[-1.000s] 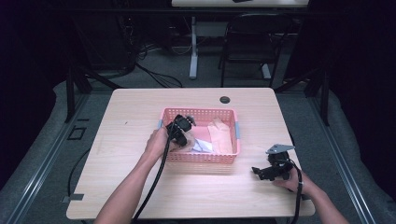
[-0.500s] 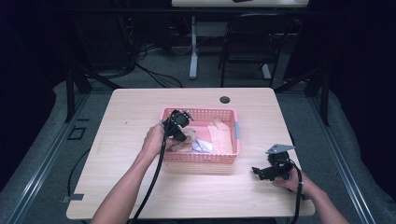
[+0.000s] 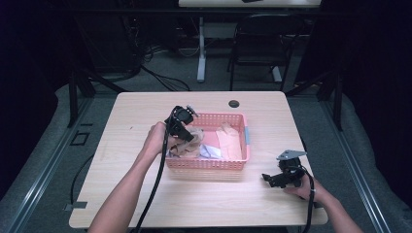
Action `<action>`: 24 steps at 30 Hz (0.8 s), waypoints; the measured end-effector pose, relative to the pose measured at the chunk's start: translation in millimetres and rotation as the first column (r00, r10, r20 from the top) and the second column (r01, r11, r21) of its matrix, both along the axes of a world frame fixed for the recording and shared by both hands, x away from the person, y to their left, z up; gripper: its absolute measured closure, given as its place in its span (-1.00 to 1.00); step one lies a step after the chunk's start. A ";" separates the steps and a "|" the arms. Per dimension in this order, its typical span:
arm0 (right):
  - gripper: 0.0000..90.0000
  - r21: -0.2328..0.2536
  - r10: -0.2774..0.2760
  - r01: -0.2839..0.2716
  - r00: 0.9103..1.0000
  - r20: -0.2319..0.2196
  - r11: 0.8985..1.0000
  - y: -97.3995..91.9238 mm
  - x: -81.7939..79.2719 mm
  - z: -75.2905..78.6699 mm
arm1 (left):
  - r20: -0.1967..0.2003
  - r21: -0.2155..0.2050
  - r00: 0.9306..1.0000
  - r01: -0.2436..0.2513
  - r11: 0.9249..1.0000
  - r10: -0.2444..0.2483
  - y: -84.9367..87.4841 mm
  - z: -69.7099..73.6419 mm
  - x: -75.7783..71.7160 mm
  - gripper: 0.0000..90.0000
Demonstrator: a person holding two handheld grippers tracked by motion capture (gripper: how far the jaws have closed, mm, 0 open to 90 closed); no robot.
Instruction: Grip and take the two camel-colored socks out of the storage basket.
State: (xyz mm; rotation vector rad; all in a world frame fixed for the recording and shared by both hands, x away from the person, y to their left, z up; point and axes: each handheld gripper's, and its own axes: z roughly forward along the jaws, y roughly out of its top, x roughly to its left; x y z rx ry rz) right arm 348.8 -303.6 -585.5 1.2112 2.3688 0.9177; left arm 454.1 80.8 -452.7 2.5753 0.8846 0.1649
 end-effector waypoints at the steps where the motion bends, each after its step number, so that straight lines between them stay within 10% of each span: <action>1: -1.00 0.000 0.000 0.000 1.000 0.000 1.000 0.0 0.0 0.0 | 0.001 -0.003 1.000 -0.002 1.000 0.002 1.2 1.3 -0.1 0.80; 24: -1.00 -0.001 0.001 -0.001 1.000 -0.001 1.000 -0.1 0.0 0.0 | 0.040 -0.050 0.998 -0.050 0.997 0.052 47.5 47.6 -6.6 0.79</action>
